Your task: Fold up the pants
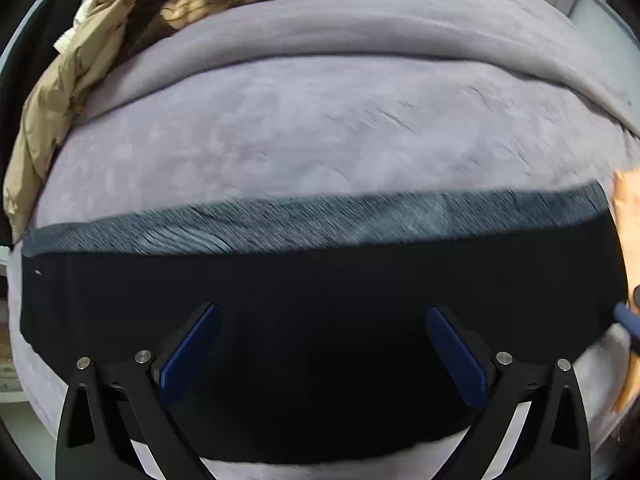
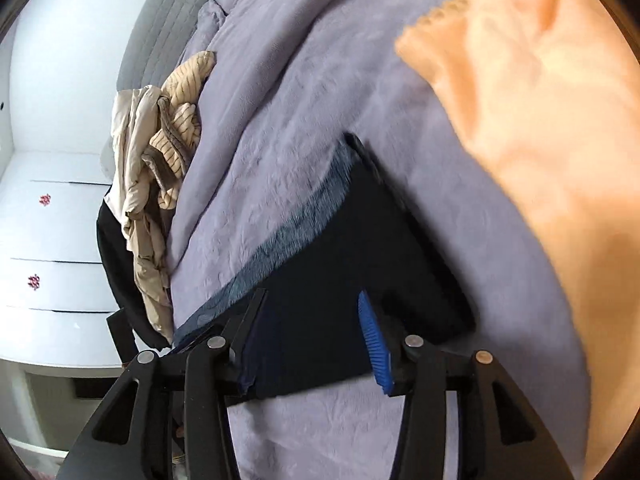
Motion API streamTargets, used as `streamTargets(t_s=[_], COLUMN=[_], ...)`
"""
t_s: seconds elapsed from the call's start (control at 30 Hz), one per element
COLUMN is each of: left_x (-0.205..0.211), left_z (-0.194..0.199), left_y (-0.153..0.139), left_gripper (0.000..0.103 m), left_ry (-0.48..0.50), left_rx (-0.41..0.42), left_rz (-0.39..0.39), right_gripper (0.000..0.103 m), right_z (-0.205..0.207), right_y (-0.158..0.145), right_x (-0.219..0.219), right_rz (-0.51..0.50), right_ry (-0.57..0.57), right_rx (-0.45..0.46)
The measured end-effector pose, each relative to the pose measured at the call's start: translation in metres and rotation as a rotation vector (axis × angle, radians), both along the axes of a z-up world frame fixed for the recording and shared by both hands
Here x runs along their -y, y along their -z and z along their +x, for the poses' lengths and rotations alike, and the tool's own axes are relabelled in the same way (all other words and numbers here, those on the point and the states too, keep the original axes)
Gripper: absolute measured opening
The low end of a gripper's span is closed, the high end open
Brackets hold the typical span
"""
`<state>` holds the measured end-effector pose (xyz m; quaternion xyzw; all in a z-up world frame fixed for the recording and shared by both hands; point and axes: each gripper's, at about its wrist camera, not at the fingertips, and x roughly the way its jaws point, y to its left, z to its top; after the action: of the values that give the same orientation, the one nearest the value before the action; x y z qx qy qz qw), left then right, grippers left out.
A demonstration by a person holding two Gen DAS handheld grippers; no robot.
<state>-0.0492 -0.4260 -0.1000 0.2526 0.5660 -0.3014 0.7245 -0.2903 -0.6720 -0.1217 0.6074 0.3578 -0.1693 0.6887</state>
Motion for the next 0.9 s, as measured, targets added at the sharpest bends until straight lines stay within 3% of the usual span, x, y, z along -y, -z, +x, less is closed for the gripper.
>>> streamTargets(t_s=[0.17,0.37,0.53,0.63,0.67,0.73,0.77,0.8,0.9], left_x=[0.008,0.013,0.017,0.017,0.015,0.009,0.01,0.011,0.021], left_z=[-0.029,-0.036,-0.028,-0.028,-0.03,-0.03,-0.029,-0.027,-0.022], left_y=[0.038,0.04,0.042,0.044,0.043,0.035,0.026,0.018,-0.006], left_gripper=[0.103,0.103,0.103,0.103,0.103,0.087,0.067,0.06,0.061], left_ry=[0.001,0.013,0.011,0.014,0.017,0.015,0.015,0.023,0.043], left_rx=[-0.049,-0.042,-0.036,-0.03,-0.033,-0.059,-0.063,-0.065,0.011], left_rz=[0.037,0.034,0.035,0.032,0.033,0.025,0.01,-0.007,-0.082], right_gripper=[0.05,0.05,0.052,0.051,0.044,0.017,0.014,0.014,0.014], right_z=[-0.027,-0.026,-0.007,-0.003,-0.002,0.002,0.003,0.003,0.006], right_y=[0.033,0.045,0.032,0.049,0.057,0.063,0.059,0.054,0.03], right_x=[-0.017,-0.007,-0.001,0.001,0.003,0.006,0.006,0.005,0.001], right_rz=[0.03,0.007,0.002,0.02,0.047,0.091,0.096,0.09,0.045], right_ry=[0.098,0.155,0.114,0.105,0.121,0.138,0.153,0.152,0.104], right_rx=[-0.054,-0.036,0.118,0.072,0.082,0.104,0.132,0.152,0.195])
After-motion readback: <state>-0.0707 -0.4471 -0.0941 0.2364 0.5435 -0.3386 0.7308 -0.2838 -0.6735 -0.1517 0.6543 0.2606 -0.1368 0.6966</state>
